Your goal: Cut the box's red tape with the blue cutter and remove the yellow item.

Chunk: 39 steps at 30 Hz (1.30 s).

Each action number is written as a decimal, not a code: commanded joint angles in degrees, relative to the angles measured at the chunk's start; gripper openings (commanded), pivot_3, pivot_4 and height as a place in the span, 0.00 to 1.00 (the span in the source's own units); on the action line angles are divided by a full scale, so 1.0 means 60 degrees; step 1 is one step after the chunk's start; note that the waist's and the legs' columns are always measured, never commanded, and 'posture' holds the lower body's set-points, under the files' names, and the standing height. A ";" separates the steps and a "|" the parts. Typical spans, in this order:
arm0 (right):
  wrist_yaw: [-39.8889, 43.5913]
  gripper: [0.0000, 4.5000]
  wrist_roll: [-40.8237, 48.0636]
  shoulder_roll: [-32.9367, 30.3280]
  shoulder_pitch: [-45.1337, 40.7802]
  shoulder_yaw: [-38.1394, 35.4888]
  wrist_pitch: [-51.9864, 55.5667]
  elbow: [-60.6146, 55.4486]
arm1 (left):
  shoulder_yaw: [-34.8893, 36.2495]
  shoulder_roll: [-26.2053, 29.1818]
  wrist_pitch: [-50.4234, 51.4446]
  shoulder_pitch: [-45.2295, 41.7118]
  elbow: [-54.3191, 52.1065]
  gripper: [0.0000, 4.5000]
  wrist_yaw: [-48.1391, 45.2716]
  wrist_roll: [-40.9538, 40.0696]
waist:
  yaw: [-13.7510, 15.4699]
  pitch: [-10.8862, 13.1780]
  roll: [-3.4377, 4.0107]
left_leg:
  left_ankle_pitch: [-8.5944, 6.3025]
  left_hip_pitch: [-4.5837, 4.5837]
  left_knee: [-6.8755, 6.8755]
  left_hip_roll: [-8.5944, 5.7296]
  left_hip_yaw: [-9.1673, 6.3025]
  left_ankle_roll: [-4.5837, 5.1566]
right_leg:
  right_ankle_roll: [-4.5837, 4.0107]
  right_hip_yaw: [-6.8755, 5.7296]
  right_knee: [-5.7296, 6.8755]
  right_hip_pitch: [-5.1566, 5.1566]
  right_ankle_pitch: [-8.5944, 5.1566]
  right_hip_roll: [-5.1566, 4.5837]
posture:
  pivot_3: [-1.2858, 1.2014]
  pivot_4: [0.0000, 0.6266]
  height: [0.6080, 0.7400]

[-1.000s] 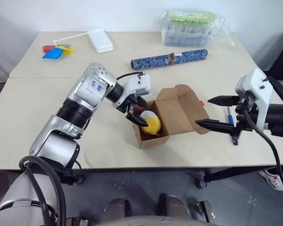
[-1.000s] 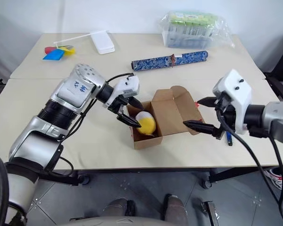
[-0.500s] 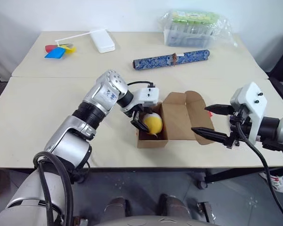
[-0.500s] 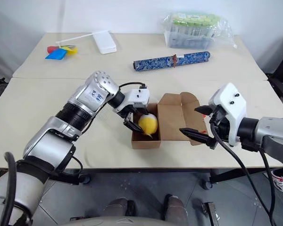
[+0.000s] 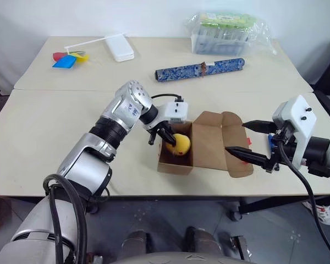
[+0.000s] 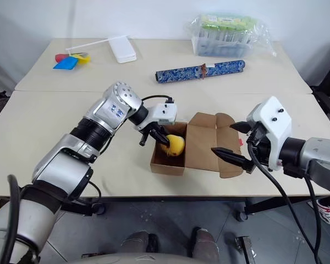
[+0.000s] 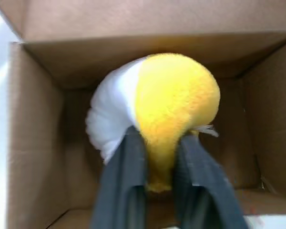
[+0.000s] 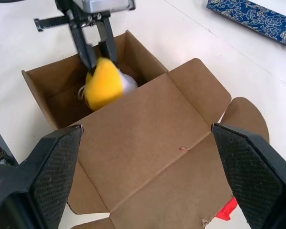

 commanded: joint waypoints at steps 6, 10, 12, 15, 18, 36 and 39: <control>0.0307 1.00 -0.0252 -0.0511 -0.0231 -0.0094 -0.0504 0.0278 | 0.1248 0.0046 0.0763 -0.1103 0.0104 0.00 0.0428 -0.0460 | 0.0001 0.0000 -0.0001 | -0.0001 -0.0002 0.0000 0.0000 0.0001 0.0001 | 0.0000 -0.0001 -0.0001 -0.0001 0.0000 0.0000 | 0.52 0.24 1.00; 0.0514 1.00 -0.0403 -0.0696 -0.0422 0.0087 -0.0719 0.0549 | 0.1865 0.0079 0.1154 -0.1597 0.0297 0.00 0.0793 -0.0721 | -0.0010 0.0000 -0.0001 | -0.0001 -0.0001 0.0000 -0.0002 0.0005 0.0001 | 0.0000 0.0000 -0.0002 0.0000 0.0000 0.0000 | 0.52 0.24 1.00; 0.0595 1.00 -0.0452 -0.0745 -0.0475 0.0146 -0.0791 0.0639 | 0.2038 0.0079 0.1283 -0.1737 0.0381 0.00 0.0911 -0.0800 | -0.0013 0.0000 0.0000 | -0.0001 -0.0001 -0.0001 -0.0001 0.0006 0.0001 | 0.0000 -0.0001 0.0000 -0.0001 0.0000 0.0001 | 0.52 0.24 1.00; 0.0873 1.00 -0.0670 -0.0904 -0.0747 0.0467 -0.1034 0.0933 | 0.2601 0.0253 0.1712 -0.1934 0.0362 0.00 0.1261 -0.1068 | -0.0022 0.0000 -0.0001 | 0.0000 -0.0001 -0.0001 -0.0002 0.0008 0.0001 | 0.0001 -0.0001 0.0000 0.0000 0.0000 0.0001 | 0.52 0.24 1.00; 0.1200 1.00 -0.0961 -0.1059 -0.1127 0.0846 -0.1280 0.1337 | 0.3073 0.0488 0.2183 -0.1916 0.0146 0.00 0.1617 -0.1308 | -0.0039 0.0001 0.0000 | 0.0000 -0.0001 0.0000 0.0000 0.0009 0.0000 | 0.0001 0.0001 0.0006 -0.0003 0.0000 0.0002 | 0.52 0.24 1.00; 0.3365 1.00 -0.2219 0.0965 -0.3649 0.2450 -0.4446 0.4145 | 0.3550 0.3510 0.4770 0.1390 -0.1137 0.00 0.5627 -0.0149 | -0.0222 0.0011 -0.0018 | 0.0005 0.0010 -0.0013 -0.0004 0.0010 -0.0011 | 0.0007 -0.0007 0.0024 -0.0002 0.0001 0.0003 | 0.52 0.24 1.00; 0.3932 1.00 -0.2469 0.1518 -0.4491 0.3193 -0.4757 0.4738 | 0.3565 0.3704 0.5549 0.2475 -0.2040 0.00 0.5825 -0.0158 | -0.0286 0.0012 -0.0020 | 0.0003 0.0012 -0.0017 -0.0003 0.0013 -0.0014 | 0.0009 -0.0007 0.0024 -0.0005 0.0002 0.0003 | 0.52 0.24 1.00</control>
